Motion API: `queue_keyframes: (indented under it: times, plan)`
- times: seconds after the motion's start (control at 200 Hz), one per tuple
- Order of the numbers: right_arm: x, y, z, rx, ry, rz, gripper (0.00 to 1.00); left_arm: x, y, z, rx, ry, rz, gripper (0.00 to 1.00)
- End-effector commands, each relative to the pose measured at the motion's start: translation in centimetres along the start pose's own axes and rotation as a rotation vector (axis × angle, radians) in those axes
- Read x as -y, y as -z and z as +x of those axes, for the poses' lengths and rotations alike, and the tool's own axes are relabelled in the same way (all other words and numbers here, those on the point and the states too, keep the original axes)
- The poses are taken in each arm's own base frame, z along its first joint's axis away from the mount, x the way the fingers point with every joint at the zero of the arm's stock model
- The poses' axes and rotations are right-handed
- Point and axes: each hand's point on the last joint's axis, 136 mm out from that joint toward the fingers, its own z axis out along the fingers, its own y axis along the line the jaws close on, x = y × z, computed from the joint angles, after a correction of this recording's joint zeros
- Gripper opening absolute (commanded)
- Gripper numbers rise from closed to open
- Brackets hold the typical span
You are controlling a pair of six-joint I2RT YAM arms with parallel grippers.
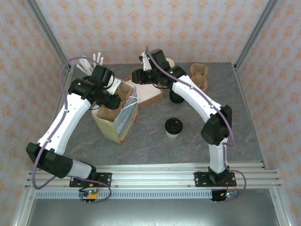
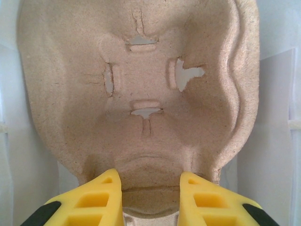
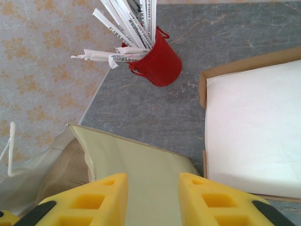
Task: Pack the takeout coffee
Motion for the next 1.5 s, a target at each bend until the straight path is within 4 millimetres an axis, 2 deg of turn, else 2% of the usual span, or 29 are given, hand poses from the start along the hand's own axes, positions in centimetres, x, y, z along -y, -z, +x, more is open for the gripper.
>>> queue_keyframes:
  times: [0.0, 0.275, 0.46, 0.581, 0.881, 1.496]
  plan:
    - [0.0, 3.7, -1.7, 0.078, 0.044, 0.050, 0.40, 0.0, -0.8, 0.6, -0.044, 0.033, 0.011, 0.26]
    - [1.3, 7.2, -2.0, 0.158, 0.089, 0.154, 0.55, -0.3, -1.9, 0.7, -0.081, 0.041, -0.002, 0.26]
    - [2.2, 9.1, -1.5, 0.202, 0.104, 0.211, 0.59, -0.3, -2.9, 1.0, -0.107, 0.042, -0.001, 0.26]
    - [2.8, 9.6, -1.0, 0.205, 0.102, 0.227, 0.60, -0.3, -3.4, 1.3, -0.116, 0.044, 0.002, 0.26]
    - [3.5, 8.9, -0.1, 0.179, 0.095, 0.236, 0.61, -0.4, -3.7, 2.3, -0.141, 0.039, -0.005, 0.27]
    - [4.1, 7.6, 0.8, 0.138, 0.087, 0.237, 0.62, -1.1, -6.8, 2.7, -0.201, 0.030, -0.063, 0.28]
